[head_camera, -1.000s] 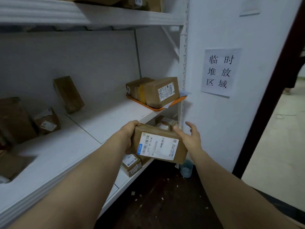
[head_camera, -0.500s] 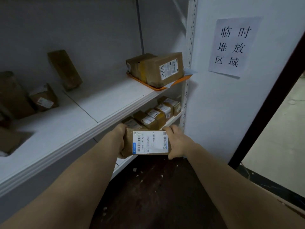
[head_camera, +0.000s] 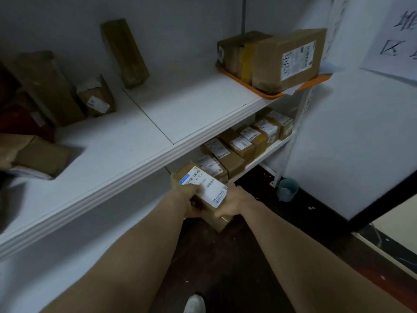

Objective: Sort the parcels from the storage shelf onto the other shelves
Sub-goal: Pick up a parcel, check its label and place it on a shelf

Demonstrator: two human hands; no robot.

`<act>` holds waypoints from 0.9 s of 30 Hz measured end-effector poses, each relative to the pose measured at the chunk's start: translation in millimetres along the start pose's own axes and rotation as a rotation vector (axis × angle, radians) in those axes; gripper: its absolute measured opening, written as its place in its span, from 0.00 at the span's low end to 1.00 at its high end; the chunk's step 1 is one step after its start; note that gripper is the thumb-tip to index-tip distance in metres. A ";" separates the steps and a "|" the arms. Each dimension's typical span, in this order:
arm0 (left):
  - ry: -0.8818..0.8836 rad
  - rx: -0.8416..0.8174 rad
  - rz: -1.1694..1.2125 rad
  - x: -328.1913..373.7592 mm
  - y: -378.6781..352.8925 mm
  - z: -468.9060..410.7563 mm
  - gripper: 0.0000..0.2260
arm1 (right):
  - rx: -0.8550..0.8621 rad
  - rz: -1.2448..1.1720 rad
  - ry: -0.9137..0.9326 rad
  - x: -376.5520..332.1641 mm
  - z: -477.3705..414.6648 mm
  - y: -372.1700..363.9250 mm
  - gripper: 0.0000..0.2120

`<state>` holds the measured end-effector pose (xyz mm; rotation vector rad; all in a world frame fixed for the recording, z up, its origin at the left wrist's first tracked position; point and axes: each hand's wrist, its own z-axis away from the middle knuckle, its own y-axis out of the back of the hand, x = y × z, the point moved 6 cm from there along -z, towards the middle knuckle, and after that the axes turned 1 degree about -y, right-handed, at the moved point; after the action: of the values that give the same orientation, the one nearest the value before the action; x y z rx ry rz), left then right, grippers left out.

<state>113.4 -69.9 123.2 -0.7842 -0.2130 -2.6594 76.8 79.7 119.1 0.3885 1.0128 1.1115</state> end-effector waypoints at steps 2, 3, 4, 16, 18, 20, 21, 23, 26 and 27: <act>0.006 0.004 -0.034 -2.0 4.3 -13.9 0.11 | -0.020 -0.061 -0.004 -9.5 -10.9 -10.2 0.37; 0.005 0.026 -0.056 -2.3 7.8 -18.7 0.09 | -0.032 -0.098 0.002 -13.6 -17.8 -16.8 0.37; -0.009 0.036 -0.068 -0.9 10.1 -24.4 0.07 | -0.041 -0.131 0.011 -18.5 -25.4 -22.6 0.38; -0.117 0.083 -0.195 20.3 33.0 -125.5 0.17 | -0.039 -0.162 -0.001 -45.6 -112.0 -60.5 0.37; -0.120 0.079 -0.164 20.8 34.0 -138.4 0.18 | -0.034 -0.108 -0.002 -47.4 -125.1 -64.5 0.38; -0.127 0.073 -0.116 22.1 33.9 -150.1 0.18 | -0.015 -0.068 0.000 -48.3 -135.7 -66.3 0.38; -0.134 0.062 -0.082 23.1 33.2 -155.1 0.17 | 0.002 -0.056 0.008 -48.8 -141.1 -67.2 0.38; -0.135 0.032 -0.043 23.8 31.3 -163.5 0.20 | 0.026 -0.015 0.033 -49.7 -150.7 -70.8 0.38; -0.113 0.011 -0.044 20.7 28.6 -172.7 0.32 | 0.058 0.133 0.092 -50.4 -152.6 -74.1 0.34; -0.107 0.007 -0.045 19.4 26.8 -174.0 0.32 | 0.076 0.187 0.108 -49.2 -152.3 -75.0 0.32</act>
<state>22.2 -142.4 -10.3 -0.9304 -0.2700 -2.6590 -11.6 -27.8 10.0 0.4969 1.1336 1.2754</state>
